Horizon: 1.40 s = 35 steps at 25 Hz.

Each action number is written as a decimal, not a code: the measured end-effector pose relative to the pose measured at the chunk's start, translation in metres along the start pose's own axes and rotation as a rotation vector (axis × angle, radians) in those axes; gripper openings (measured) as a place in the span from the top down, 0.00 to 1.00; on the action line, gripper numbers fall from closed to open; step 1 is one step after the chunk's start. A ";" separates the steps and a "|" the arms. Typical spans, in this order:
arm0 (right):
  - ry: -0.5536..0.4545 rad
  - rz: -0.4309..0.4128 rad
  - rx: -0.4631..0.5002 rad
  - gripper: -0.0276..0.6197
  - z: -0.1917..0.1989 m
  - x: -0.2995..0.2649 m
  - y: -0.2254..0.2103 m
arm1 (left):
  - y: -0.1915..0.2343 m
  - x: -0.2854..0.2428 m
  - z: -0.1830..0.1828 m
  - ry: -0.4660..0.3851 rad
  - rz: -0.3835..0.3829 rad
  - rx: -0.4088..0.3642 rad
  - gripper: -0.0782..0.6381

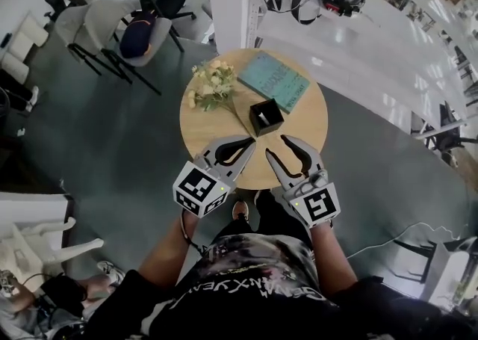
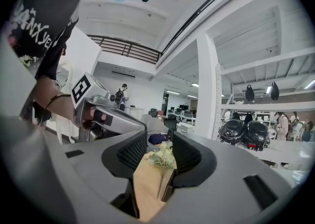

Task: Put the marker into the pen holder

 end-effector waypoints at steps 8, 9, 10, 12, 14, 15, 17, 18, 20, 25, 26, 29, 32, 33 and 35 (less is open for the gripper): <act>0.019 0.003 0.003 0.72 -0.021 0.024 0.017 | -0.022 0.014 -0.023 -0.003 0.005 0.008 0.86; 0.023 0.000 -0.003 0.72 -0.021 0.026 0.017 | -0.024 0.013 -0.023 -0.002 0.005 0.007 0.86; 0.026 -0.003 -0.009 0.72 -0.021 0.028 0.016 | -0.025 0.011 -0.024 -0.001 0.005 0.003 0.86; 0.021 -0.012 -0.018 0.75 -0.020 0.030 0.013 | -0.028 0.005 -0.025 0.006 0.008 -0.011 0.86; 0.014 -0.018 -0.023 0.80 -0.020 0.033 0.009 | -0.029 -0.001 -0.028 0.014 0.005 -0.025 0.86; 0.015 -0.021 -0.025 0.82 -0.020 0.034 0.007 | -0.029 -0.003 -0.030 0.016 -0.002 -0.027 0.86; 0.015 -0.036 -0.018 0.87 -0.021 0.036 0.004 | -0.027 -0.006 -0.035 0.016 -0.023 -0.022 0.86; 0.011 -0.044 -0.013 0.90 -0.023 0.036 0.003 | -0.026 -0.007 -0.037 0.016 -0.034 -0.019 0.86; 0.004 -0.059 -0.008 0.95 -0.025 0.037 0.000 | -0.025 -0.011 -0.039 0.019 -0.050 -0.016 0.86; 0.008 -0.079 -0.015 0.95 -0.025 0.035 -0.008 | -0.025 -0.018 -0.044 0.026 -0.055 -0.014 0.86; 0.009 -0.082 -0.016 0.95 -0.026 0.034 -0.009 | -0.025 -0.019 -0.045 0.027 -0.056 -0.012 0.86; 0.002 -0.089 -0.018 0.95 -0.028 0.032 -0.011 | -0.024 -0.022 -0.043 0.032 -0.058 -0.011 0.86; -0.001 -0.088 -0.030 0.95 -0.028 0.031 -0.015 | -0.024 -0.025 -0.042 0.032 -0.056 -0.012 0.86; -0.004 -0.089 -0.027 0.95 -0.028 0.032 -0.015 | -0.024 -0.026 -0.041 0.031 -0.055 -0.012 0.86; -0.008 -0.085 -0.004 0.95 -0.028 0.033 -0.017 | -0.024 -0.027 -0.041 0.030 -0.052 -0.014 0.86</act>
Point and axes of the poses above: the fingertips, and each gripper's own axes: x backward along the fingers, y to its left, z out of its underside, the point moved 4 cm from there along x, backward along the fingers, and after that the axes turned 11 degrees about -x, right-handed, at the moved point
